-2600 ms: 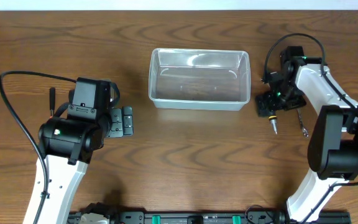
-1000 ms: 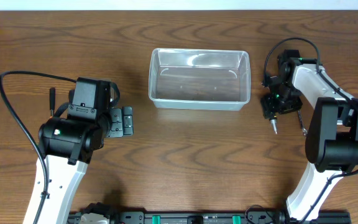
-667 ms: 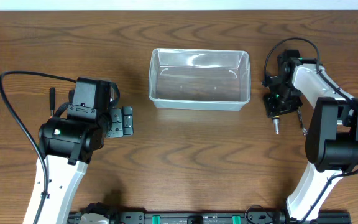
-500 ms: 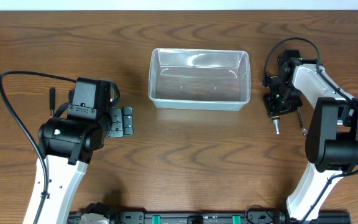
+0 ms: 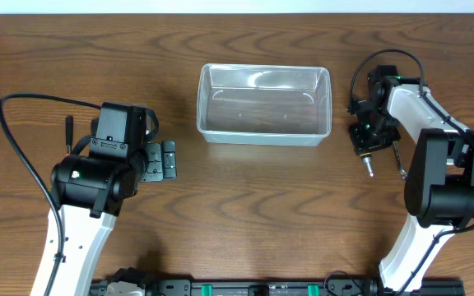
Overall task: Pack container
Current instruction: 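Lower the right gripper and grasp the yellow-black screwdriver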
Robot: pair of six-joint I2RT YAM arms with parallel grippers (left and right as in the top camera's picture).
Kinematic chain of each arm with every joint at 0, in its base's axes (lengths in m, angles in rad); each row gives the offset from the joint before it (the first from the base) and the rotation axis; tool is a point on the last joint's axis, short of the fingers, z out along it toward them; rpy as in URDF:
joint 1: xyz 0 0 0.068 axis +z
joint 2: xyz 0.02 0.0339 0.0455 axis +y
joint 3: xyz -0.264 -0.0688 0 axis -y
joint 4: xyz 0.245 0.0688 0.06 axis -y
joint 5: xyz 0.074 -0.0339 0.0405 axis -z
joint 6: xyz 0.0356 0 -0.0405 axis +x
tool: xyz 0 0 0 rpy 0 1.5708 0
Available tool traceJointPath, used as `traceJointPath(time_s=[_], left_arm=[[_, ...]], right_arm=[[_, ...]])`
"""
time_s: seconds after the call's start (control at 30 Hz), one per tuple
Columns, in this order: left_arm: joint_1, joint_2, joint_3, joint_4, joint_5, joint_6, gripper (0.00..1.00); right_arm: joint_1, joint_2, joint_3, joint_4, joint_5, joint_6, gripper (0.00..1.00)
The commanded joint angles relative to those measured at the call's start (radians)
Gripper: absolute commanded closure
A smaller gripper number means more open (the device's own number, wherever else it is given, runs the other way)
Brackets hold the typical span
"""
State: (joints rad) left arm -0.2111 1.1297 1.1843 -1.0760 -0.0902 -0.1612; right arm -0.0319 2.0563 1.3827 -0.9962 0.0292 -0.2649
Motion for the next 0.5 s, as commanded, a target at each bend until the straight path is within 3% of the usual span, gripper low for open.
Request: traceJointPath(time_s=[0.0, 0.47], left_arm=[[0.004, 0.002, 0.011, -0.003, -0.016, -0.017, 0.02], [0.004, 0.002, 0.011, -0.003, -0.016, -0.017, 0.02]], right_arm=[[-0.006, 0.020, 0.007, 0.010, -0.011, 0.003, 0.99], [-0.006, -0.006, 0.052, -0.003, -0.019, 0.018, 0.99]])
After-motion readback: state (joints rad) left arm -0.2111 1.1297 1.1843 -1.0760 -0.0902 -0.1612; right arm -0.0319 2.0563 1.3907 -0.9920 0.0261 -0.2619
